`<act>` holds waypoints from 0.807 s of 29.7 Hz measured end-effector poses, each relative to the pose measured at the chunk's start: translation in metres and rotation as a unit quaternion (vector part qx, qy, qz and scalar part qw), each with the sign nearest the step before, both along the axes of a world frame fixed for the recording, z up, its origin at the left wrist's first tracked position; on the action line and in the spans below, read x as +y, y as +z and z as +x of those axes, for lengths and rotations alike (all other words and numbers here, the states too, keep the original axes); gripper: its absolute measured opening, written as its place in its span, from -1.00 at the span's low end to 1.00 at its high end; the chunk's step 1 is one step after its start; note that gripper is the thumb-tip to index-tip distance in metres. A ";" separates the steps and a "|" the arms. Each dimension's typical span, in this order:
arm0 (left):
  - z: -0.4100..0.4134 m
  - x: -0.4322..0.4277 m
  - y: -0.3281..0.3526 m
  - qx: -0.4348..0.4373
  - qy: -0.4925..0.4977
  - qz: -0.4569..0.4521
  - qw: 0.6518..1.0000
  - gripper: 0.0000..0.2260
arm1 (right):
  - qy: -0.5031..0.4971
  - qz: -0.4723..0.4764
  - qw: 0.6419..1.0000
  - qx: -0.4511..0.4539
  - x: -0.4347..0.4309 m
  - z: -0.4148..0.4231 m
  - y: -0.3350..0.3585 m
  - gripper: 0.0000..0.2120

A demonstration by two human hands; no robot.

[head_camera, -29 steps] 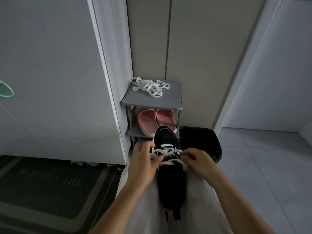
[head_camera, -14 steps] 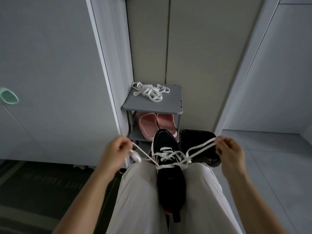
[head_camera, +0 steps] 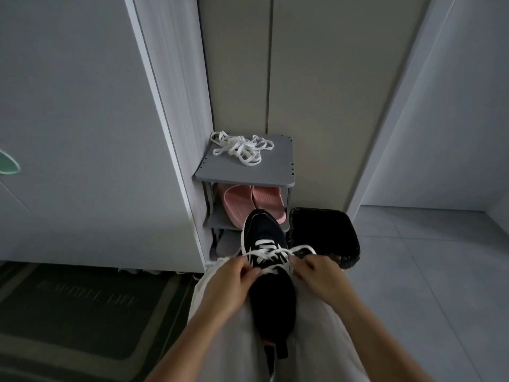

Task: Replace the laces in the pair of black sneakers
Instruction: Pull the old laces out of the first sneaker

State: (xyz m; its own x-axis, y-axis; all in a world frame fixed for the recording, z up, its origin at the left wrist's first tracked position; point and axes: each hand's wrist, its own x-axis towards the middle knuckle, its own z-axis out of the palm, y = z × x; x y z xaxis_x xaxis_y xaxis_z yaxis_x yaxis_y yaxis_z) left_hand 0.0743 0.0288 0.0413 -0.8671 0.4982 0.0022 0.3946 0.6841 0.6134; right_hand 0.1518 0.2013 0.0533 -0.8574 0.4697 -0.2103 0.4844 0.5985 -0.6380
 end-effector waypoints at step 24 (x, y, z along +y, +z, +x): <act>-0.082 -0.043 0.065 -0.134 0.209 0.341 0.907 -0.84 | -0.262 -0.360 0.837 0.317 0.064 -0.001 0.003 -0.65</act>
